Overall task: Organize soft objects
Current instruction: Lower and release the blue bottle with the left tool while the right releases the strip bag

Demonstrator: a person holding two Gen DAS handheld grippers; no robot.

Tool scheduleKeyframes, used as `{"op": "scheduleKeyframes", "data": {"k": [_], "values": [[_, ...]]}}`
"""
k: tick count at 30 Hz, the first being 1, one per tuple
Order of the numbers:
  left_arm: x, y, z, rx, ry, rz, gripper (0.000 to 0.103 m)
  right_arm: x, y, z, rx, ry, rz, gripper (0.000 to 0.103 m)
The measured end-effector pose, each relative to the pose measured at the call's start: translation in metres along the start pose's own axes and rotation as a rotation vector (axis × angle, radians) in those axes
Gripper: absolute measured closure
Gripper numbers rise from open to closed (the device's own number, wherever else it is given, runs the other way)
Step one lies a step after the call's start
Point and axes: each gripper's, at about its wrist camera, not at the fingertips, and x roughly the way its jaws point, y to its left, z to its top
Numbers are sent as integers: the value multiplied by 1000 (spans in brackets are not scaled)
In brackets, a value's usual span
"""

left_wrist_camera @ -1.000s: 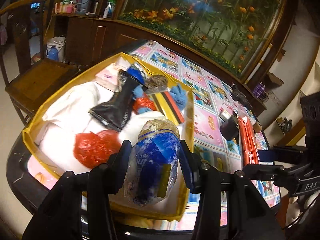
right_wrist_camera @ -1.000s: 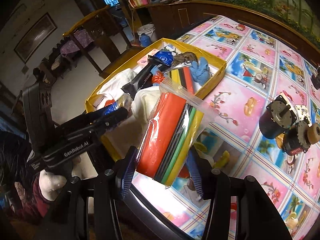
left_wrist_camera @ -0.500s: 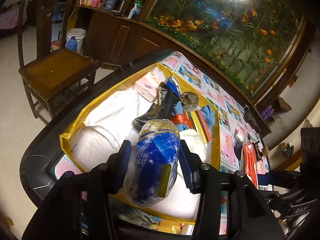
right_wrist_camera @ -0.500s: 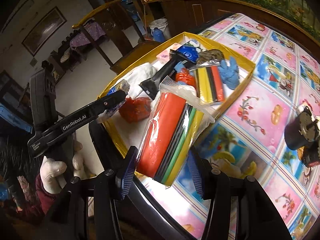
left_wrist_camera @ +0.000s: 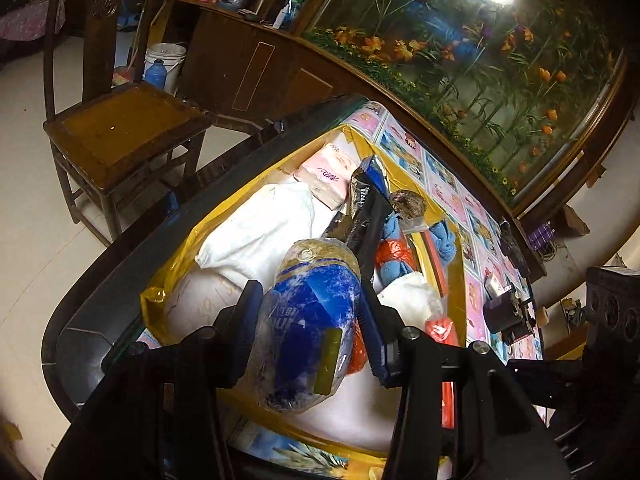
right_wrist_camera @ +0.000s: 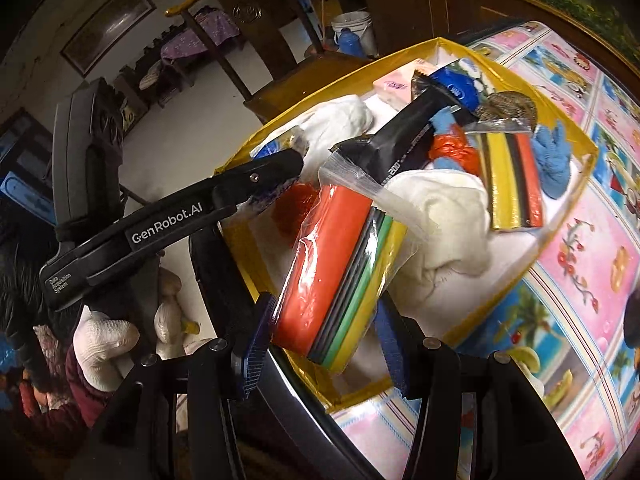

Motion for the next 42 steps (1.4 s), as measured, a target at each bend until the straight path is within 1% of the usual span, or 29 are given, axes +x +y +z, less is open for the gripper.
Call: {"op": "scheduleKeyframes", "data": {"k": [6,8,11,15,18,23,28,35,39,42], "values": [[10,-2,5,31,14,33,57,29,-6,14,21,57,10,53],[13,-3,8,47,12,58,57,35,-10,17,25,67,8,53],[19,-2,12,63,20,69,57,41,-15,22,35,71,3,53],[27,-3,16,99,29,103,57,46,-21,29,51,68,-22,53],[30,-3,15,123,34,128,57,49,-24,32,72,71,-25,53],[28,-2,9,158,40,156,57,51,-16,30,58,83,-25,53],[26,-8,1,188,42,176,57,52,2,22,15,104,-63,52],[15,-18,-15,216,56,156,57,49,15,1,-6,120,-86,52],[12,-23,-17,238,69,143,56,40,16,-10,4,114,-92,52],[11,-23,-15,231,74,123,56,35,18,-14,11,100,-94,52]]}}
